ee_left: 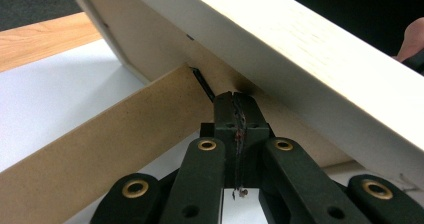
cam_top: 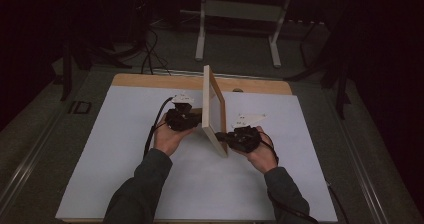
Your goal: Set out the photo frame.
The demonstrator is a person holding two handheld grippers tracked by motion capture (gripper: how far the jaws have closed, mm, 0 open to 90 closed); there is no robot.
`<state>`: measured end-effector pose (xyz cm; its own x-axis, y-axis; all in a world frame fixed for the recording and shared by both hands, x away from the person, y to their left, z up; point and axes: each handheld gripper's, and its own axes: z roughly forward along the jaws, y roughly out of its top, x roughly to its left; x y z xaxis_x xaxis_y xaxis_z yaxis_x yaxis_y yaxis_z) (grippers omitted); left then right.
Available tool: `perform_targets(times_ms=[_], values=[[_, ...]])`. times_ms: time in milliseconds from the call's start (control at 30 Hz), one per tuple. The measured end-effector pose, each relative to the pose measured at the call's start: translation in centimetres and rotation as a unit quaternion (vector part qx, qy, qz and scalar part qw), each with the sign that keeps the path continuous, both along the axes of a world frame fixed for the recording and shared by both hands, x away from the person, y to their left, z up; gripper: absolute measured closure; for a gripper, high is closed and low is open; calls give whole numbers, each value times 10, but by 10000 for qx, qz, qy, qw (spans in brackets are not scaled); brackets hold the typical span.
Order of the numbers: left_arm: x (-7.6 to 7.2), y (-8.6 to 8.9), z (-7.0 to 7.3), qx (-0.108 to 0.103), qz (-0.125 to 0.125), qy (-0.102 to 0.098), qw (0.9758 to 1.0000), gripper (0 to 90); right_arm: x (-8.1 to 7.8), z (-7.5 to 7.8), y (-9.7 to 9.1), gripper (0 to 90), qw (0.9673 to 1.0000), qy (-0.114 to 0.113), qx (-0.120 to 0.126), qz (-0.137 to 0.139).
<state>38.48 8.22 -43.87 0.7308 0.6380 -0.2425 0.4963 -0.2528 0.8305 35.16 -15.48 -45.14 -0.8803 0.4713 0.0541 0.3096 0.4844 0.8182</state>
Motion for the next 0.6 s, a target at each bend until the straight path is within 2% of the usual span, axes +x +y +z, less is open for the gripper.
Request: perform_targets(times_ms=[200, 400, 600], values=[[5, 6, -3, -77, 49, 77, 9999, 900, 0, -1, 10, 899, 10000, 15, 26, 39], [7, 13, -5, -148, -19, 46, 9999, 900, 0, -1, 18, 899, 10000, 20, 37, 64], [9, 20, -8, -262, -18, 111, 9996, 900, 0, 0, 28, 898, 9999, 25, -14, 119]])
